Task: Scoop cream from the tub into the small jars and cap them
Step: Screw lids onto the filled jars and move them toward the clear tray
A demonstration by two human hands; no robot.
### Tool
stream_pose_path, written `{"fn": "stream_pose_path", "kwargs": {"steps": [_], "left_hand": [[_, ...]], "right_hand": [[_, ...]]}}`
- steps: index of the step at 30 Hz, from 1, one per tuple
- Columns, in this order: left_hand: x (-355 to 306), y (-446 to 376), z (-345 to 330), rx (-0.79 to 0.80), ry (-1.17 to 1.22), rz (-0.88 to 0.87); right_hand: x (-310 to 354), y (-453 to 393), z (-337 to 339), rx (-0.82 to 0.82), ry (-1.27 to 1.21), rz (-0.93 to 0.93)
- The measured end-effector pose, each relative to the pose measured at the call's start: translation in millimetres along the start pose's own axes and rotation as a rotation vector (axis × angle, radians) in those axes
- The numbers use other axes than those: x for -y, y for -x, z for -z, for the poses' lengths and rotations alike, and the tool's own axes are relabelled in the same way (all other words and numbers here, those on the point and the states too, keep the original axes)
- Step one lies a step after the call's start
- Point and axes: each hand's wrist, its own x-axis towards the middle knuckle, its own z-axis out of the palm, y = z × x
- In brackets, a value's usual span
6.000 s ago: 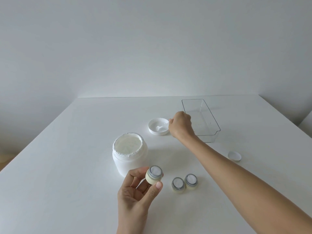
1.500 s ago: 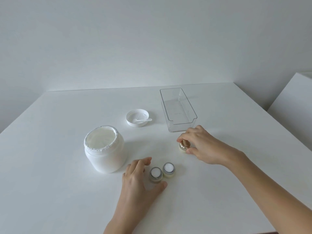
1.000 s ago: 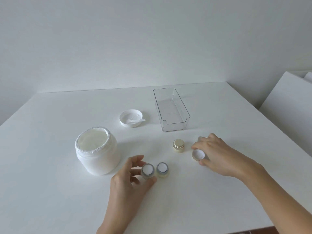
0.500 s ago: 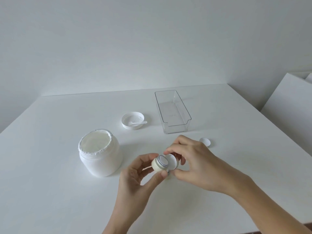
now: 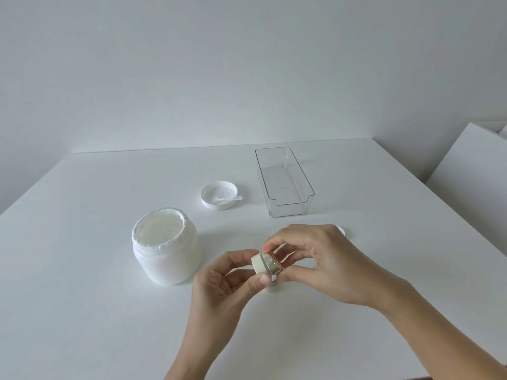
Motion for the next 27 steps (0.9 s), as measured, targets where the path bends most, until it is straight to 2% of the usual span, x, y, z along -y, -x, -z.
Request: {"fn": "stream_pose_path", "kwargs": {"steps": [11, 16, 22, 27], "left_hand": [[0, 0, -1, 0.005, 0.053, -0.015], [1, 0, -1, 0.028, 0.055, -0.030], [1, 0, -2, 0.022, 0.040, -0.020], [4, 0, -5, 0.032, -0.001, -0.018]], "right_hand": [[-5, 0, -4, -0.022, -0.097, -0.077], [-8, 1, -8, -0.038, 0.088, -0.147], [-9, 3, 0, 0.063, -0.106, -0.112], [-9, 4, -5, 0.025, 0.061, -0.213]]}}
